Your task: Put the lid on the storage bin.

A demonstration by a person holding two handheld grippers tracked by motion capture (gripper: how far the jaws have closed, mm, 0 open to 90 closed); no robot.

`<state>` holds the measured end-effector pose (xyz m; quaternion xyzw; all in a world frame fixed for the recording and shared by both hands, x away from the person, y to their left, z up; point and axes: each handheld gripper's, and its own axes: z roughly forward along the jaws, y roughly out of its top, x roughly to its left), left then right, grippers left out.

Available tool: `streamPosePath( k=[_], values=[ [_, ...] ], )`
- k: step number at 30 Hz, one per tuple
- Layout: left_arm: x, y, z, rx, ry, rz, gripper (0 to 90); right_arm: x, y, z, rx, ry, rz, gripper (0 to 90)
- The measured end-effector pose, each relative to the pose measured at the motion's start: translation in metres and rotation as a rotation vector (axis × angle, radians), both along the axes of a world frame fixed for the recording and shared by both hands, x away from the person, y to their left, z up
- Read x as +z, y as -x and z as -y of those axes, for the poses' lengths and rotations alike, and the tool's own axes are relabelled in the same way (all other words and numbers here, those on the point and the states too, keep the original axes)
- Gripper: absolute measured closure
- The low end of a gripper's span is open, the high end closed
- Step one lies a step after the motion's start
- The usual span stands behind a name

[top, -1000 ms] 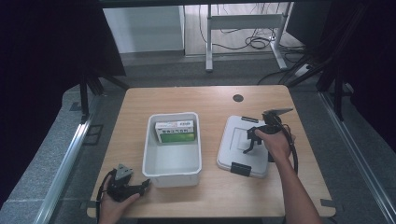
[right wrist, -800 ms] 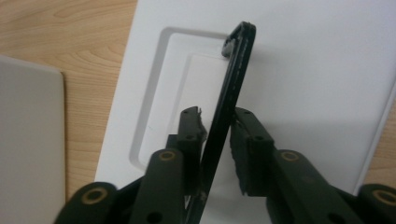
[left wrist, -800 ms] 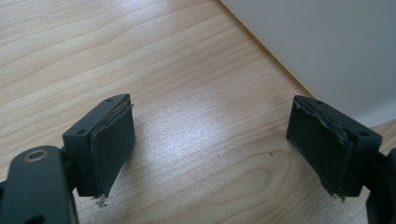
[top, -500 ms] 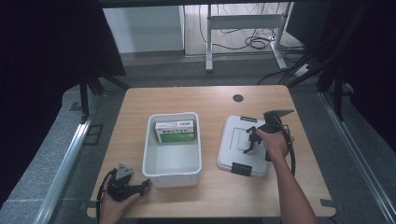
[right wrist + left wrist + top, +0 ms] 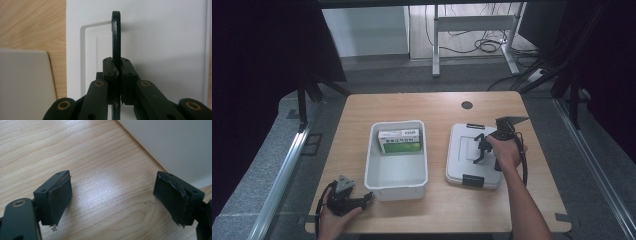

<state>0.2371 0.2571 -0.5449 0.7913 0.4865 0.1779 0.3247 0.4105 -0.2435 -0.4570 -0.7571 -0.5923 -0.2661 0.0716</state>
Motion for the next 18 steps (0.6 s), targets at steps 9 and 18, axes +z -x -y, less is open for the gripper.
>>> streamPosePath(
  k=[9,18],
  values=[
    [0.0,0.0,0.0,0.0,0.0,0.0,15.1,0.022,0.008,0.002,0.022,-0.019,0.048,84.6],
    [0.0,0.0,0.0,0.001,0.001,0.001,15.1,0.037,0.015,0.005,0.036,-0.047,0.082,84.6]
  ],
)
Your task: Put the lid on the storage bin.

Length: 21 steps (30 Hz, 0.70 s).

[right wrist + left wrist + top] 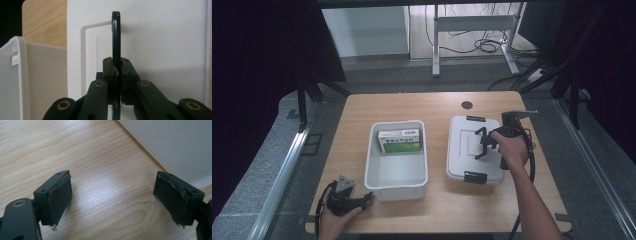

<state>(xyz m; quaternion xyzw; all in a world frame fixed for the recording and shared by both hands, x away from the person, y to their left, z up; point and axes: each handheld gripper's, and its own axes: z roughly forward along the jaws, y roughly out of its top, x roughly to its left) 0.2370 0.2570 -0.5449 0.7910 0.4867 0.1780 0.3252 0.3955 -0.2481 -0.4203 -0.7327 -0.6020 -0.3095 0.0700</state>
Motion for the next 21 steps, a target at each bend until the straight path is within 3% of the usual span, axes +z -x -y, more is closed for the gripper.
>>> streamPosePath(
  k=[21],
  values=[
    [0.0,0.0,0.0,0.005,-0.001,0.0,15.3,0.032,0.015,0.0,0.035,-0.041,0.061,84.7]
  ],
)
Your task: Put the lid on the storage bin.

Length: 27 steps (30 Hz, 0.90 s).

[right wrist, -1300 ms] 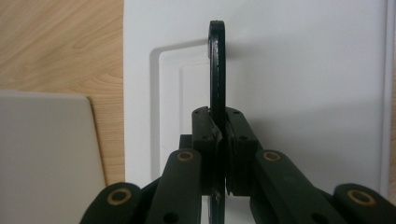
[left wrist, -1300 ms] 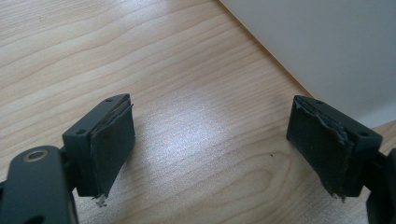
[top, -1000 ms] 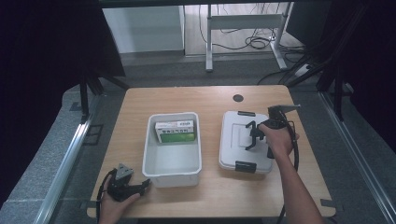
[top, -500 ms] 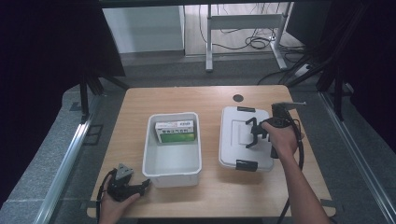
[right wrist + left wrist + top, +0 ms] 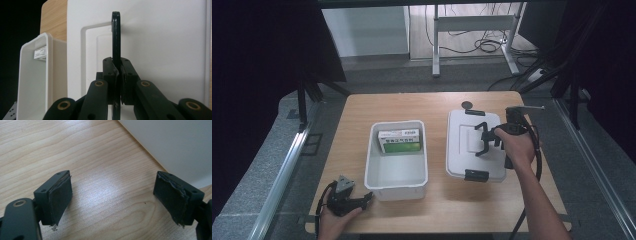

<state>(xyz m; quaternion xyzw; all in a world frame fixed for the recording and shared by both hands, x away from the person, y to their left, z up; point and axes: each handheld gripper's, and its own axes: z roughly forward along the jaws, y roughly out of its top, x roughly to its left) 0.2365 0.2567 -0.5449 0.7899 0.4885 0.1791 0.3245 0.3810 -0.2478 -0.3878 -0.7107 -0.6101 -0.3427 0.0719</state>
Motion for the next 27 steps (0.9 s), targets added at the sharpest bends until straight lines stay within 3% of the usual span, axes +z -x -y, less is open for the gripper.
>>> streamPosePath(
  k=[27],
  values=[
    [0.0,0.0,0.0,0.0,-0.001,0.002,15.3,0.032,0.012,-0.022,0.079,-0.03,0.069,84.7]
  ],
)
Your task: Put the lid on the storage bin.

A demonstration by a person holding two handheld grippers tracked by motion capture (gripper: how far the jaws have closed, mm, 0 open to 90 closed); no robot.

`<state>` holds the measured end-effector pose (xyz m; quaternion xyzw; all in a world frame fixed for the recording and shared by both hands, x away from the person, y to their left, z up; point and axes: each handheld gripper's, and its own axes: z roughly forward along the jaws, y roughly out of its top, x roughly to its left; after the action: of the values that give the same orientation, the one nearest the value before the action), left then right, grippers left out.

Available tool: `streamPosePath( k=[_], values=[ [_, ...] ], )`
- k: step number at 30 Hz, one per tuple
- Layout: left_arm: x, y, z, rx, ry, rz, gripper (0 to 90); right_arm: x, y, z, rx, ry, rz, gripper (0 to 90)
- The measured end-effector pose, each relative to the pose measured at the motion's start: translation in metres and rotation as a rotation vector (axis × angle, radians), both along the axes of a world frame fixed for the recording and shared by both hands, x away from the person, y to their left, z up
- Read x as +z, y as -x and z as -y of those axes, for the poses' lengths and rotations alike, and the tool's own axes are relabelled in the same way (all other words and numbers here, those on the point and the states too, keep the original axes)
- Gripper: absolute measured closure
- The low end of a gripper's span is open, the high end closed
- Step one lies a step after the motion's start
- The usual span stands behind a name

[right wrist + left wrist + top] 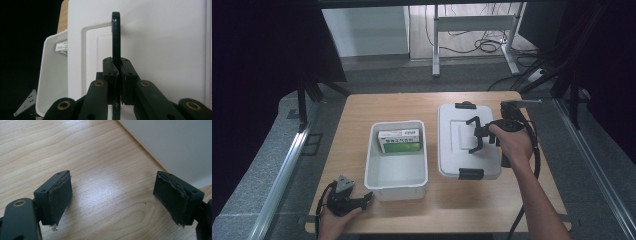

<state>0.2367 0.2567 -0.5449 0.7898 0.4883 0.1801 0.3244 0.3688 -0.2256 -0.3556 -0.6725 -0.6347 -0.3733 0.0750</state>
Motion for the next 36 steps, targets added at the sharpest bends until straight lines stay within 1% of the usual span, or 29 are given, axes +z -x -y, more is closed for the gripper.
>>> streamPosePath(
  k=[10,20,24,26,29,36],
  values=[
    [0.0,0.0,0.0,-0.001,-0.001,-0.002,15.3,0.012,0.005,-0.011,0.029,-0.011,0.026,84.7],
    [0.0,0.0,0.0,-0.002,-0.002,-0.002,15.3,0.02,0.007,-0.015,0.044,-0.024,0.034,84.7],
    [0.0,0.0,0.0,-0.001,-0.002,-0.002,15.3,0.024,0.007,-0.022,0.055,-0.033,0.043,84.7],
    [0.0,0.0,0.0,-0.001,-0.002,-0.002,15.3,0.026,0.008,-0.024,0.066,-0.03,0.041,84.7],
    [0.0,0.0,0.0,-0.002,-0.002,-0.002,15.3,0.027,0.008,-0.029,0.072,-0.038,0.041,84.7],
    [0.0,0.0,0.0,-0.001,-0.002,-0.002,15.3,0.029,0.007,-0.036,0.081,-0.039,0.036,84.7]
  ],
)
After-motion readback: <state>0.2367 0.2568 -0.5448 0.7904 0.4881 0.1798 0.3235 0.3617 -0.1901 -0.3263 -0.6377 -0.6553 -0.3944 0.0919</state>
